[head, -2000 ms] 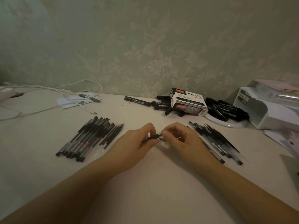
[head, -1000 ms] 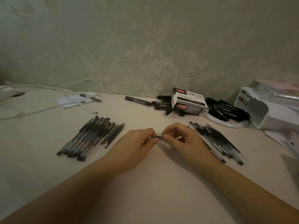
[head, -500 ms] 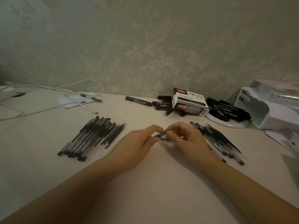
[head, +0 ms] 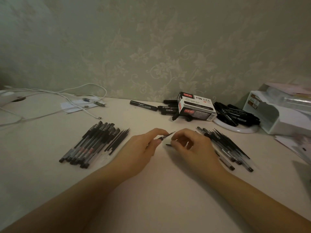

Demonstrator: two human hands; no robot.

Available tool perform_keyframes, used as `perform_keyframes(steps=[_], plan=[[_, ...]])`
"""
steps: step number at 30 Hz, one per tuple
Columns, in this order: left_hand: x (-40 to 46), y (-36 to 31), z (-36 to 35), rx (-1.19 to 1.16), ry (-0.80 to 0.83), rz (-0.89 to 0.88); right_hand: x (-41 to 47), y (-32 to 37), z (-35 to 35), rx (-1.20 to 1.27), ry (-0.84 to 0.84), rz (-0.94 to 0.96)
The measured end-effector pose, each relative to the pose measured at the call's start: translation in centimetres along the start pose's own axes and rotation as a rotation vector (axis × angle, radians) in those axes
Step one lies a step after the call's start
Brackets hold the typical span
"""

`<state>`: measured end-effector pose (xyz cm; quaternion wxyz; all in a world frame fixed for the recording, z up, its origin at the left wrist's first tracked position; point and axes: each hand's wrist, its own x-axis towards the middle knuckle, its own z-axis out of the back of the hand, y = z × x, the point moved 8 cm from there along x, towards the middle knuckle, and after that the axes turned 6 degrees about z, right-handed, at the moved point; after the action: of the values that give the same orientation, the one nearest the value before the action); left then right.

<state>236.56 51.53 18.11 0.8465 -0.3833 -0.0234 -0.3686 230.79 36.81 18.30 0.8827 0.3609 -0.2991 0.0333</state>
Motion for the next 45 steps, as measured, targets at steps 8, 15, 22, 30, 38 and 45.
perform_keyframes(steps=[8,15,22,30,38,45], plan=[[-0.1,-0.2,0.1,-0.017,-0.006,-0.005,-0.3,0.8,-2.0,-0.196,0.184,0.146],[-0.2,-0.3,0.3,-0.060,-0.020,0.003,-0.1,1.3,-1.5,-0.156,0.117,0.155],[-0.4,-1.9,0.9,-0.152,-0.093,-0.065,0.2,1.0,-1.4,0.477,0.062,-0.169],[-0.4,-2.4,0.7,-0.100,-0.074,-0.091,-0.1,-0.5,-2.0,0.755,0.065,-0.350],[-0.3,-1.4,0.5,-0.031,-0.072,-0.060,1.9,-3.5,5.0,0.630,-0.386,-0.377],[0.0,-0.6,0.9,0.013,-0.129,-0.042,2.5,-3.9,8.6,-0.577,-0.079,-0.174]])
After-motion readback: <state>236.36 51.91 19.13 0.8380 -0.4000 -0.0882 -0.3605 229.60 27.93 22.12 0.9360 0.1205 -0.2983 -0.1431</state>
